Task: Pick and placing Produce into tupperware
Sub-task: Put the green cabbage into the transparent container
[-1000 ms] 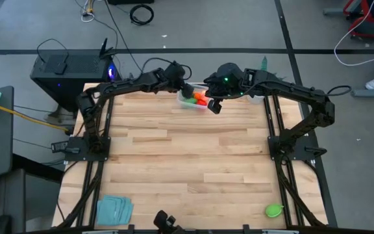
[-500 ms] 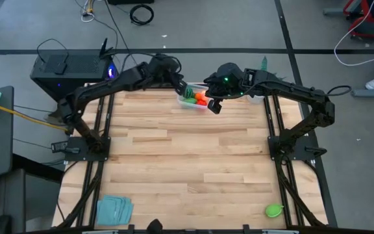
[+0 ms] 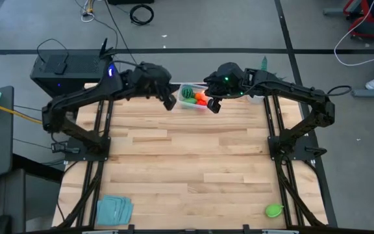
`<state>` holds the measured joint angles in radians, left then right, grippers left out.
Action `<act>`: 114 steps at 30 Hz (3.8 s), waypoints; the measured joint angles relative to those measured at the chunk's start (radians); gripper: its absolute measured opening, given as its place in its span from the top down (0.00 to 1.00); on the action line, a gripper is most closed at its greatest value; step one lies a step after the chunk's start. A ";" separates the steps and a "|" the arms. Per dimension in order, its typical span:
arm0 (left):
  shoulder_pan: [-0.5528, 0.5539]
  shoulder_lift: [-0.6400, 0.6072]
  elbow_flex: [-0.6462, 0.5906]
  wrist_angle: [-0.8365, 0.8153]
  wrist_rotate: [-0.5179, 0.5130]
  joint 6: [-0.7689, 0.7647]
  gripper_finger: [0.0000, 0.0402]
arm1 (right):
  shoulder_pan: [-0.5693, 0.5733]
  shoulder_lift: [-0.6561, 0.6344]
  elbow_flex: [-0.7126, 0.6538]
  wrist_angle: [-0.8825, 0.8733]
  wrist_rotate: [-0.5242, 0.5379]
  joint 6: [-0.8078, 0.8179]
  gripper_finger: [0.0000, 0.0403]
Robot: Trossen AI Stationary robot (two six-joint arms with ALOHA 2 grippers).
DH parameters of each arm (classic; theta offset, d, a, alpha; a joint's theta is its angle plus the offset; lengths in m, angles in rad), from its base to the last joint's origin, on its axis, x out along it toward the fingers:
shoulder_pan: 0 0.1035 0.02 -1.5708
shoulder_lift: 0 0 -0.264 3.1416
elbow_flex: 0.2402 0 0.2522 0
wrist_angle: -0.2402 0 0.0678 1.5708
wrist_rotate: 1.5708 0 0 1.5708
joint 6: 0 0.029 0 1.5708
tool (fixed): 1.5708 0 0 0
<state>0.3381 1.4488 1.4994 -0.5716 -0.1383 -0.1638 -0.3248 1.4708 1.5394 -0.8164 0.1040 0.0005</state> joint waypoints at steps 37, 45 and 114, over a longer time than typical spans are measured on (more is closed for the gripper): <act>-0.054 -0.108 -0.001 -0.030 -0.050 -0.036 0.99 | 0.935 -0.099 0.001 -0.753 -0.523 0.651 0.99; -0.056 -0.108 -0.001 -0.021 -0.050 -0.129 0.95 | 1.091 -0.090 0.001 -0.701 -0.441 0.544 0.92; -0.125 -0.107 -0.001 0.019 -0.052 -0.147 0.96 | 1.584 -0.090 -0.893 0.449 -0.129 0.889 0.37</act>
<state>0.2134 1.3415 1.4986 -0.5526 -0.1902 -0.3111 1.2597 1.3808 0.6463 -0.3670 -0.0249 0.8898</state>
